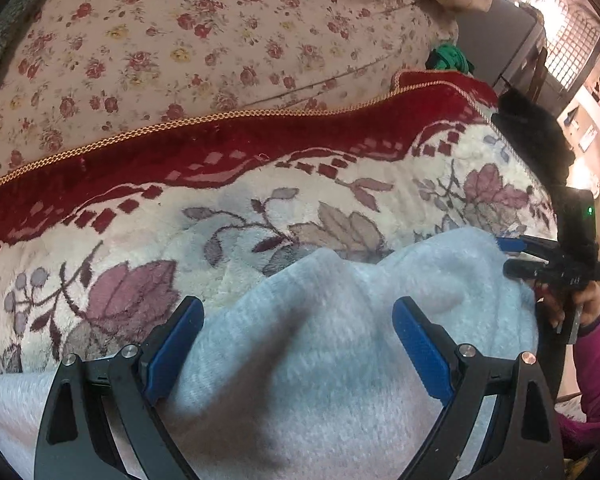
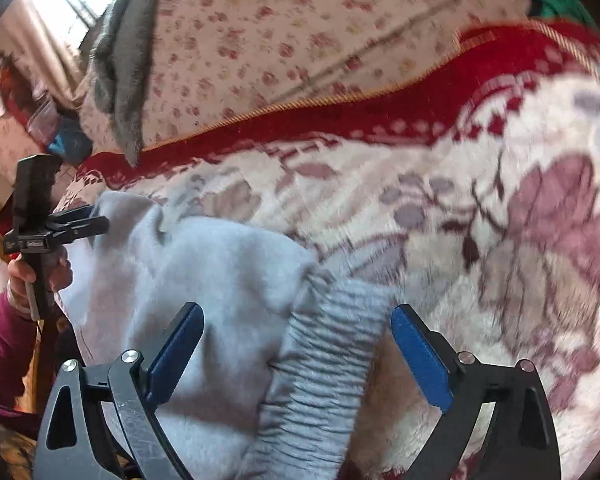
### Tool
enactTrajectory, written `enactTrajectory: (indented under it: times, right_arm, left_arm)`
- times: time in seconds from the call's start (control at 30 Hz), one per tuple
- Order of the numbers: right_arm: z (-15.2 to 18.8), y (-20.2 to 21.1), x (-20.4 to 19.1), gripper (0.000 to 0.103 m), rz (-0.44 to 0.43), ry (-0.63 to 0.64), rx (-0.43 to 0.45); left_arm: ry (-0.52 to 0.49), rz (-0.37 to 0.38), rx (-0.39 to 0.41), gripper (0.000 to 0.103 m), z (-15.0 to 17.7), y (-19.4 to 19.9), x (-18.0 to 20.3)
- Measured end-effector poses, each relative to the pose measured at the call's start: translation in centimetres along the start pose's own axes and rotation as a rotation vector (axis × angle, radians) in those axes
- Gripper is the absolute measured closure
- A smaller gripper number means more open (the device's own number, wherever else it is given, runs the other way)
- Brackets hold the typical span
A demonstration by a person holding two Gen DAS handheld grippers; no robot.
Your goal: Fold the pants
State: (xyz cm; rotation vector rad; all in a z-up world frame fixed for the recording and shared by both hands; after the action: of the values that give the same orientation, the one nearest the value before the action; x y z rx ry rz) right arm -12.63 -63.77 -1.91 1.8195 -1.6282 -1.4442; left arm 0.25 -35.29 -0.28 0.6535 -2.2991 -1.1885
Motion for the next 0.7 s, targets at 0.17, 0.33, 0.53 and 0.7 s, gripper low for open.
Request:
enactTrajectory:
  times: [0.17, 0.33, 0.53, 0.7]
  right_arm:
    - [0.4, -2.1, 0.0, 0.040, -0.015, -0.050, -0.002]
    - [-0.6, 0.6, -1.5, 0.051, -0.002, 0.016, 0.088]
    - [-1.0, 2.3, -2.9, 0.051, 0.155, 0.089, 0.209]
    - [-0.3, -1.2, 0.0, 0.045, 0.247, -0.003, 0.146]
  left_arm:
    - [-0.061, -0.079, 0.000, 0.035, -0.1, -1.4, 0.6]
    - [-0.037, -0.098, 0.079, 0.071, -1.7, -1.0, -0.3]
    - [0.012, -0.113, 0.166, 0.079, -3.2, -0.6, -1.1]
    - [0.109, -0.149, 0.136, 0.052, -1.8, -4.0, -3.6]
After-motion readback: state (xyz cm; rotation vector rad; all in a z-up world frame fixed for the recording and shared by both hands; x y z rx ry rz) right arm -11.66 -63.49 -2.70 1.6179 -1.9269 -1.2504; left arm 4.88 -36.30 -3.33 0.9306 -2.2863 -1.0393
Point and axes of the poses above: each gripper's, at about its wrist camera, not at the fingertips, and y roughly against the way its jaws point, x to its right, z to its underside, the point moved 4 cm from there along -y, roughly the way its jaws point, and after that the axes turned 8 degrees about -y, right-handed, at the moved point
